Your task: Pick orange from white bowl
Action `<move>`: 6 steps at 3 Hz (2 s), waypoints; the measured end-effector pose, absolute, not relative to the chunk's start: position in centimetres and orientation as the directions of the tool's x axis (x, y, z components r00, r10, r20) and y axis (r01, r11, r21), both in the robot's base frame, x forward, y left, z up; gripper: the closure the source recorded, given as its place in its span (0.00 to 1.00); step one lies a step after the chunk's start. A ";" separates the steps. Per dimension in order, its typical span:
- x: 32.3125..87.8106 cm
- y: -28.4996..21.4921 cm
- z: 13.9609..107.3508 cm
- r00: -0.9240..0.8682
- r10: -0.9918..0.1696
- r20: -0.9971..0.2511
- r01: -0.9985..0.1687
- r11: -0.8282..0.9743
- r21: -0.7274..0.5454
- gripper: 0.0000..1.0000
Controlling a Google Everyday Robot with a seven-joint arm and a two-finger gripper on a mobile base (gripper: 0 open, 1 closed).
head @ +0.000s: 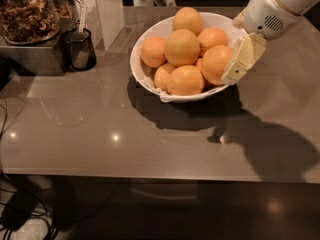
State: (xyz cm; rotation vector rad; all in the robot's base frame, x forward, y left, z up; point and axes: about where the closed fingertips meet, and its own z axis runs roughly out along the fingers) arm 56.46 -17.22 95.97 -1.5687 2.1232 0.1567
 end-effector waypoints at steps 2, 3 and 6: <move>56.7 -17.5 94.7 -0.244 -0.867 -0.434 -0.926 0.341 -0.160 0.00; 57.0 -17.7 93.9 -0.258 -0.867 -0.426 -0.928 0.345 -0.140 0.00; 57.0 -17.7 93.8 -0.259 -0.867 -0.426 -0.928 0.345 -0.139 0.42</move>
Offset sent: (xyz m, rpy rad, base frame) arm 0.0030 -0.0078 -0.0211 -0.0127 0.0693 -0.0204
